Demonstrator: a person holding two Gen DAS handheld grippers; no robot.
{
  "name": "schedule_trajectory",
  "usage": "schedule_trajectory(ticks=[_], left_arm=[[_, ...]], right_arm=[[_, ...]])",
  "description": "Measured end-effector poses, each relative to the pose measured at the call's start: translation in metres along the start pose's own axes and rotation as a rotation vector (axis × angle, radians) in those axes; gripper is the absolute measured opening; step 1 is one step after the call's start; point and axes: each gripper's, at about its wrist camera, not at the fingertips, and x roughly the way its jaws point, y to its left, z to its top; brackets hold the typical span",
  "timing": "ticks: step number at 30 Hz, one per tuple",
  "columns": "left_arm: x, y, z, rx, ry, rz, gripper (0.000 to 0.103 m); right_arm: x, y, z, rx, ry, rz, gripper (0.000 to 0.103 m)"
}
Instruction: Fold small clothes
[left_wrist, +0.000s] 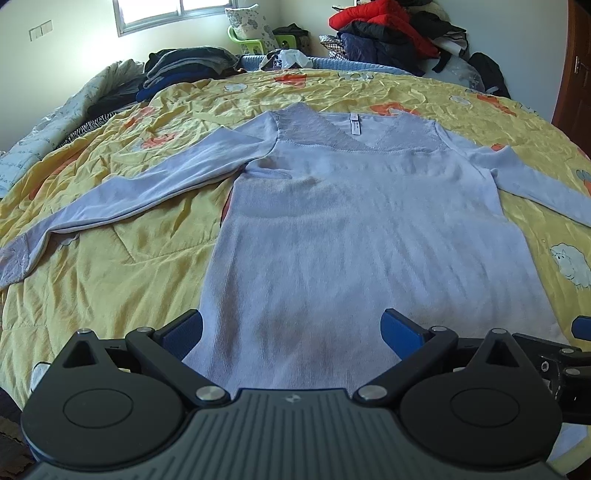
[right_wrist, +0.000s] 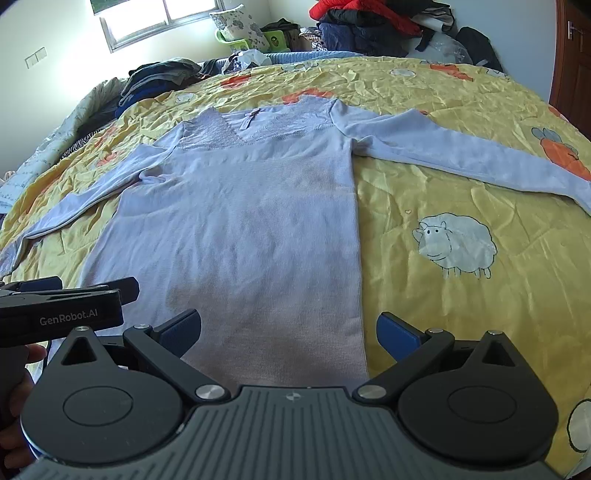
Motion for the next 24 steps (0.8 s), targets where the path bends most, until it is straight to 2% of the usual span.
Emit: schedule_trajectory(ticks=[11,15,19,24], left_arm=[[-0.0001,-0.0025,-0.0018,0.015,0.003,0.017,0.103],[0.0004,-0.0005,-0.0016,0.005,0.006,-0.002,0.103],[0.0006,0.0007,-0.0019,-0.008,0.013,-0.058,0.103],[0.0015,-0.002,-0.0028,0.005,0.016,-0.034,0.103]], right_arm=[[0.0002,-0.0005,-0.0011,0.0,-0.006,-0.001,0.103],[-0.001,0.0,-0.0019,-0.005,-0.016,0.0,0.103],[-0.0015,0.0003,-0.0023,-0.009,-0.021,0.003,0.102],[-0.0018,0.0004,-0.002,-0.008,-0.021,0.005,0.102]])
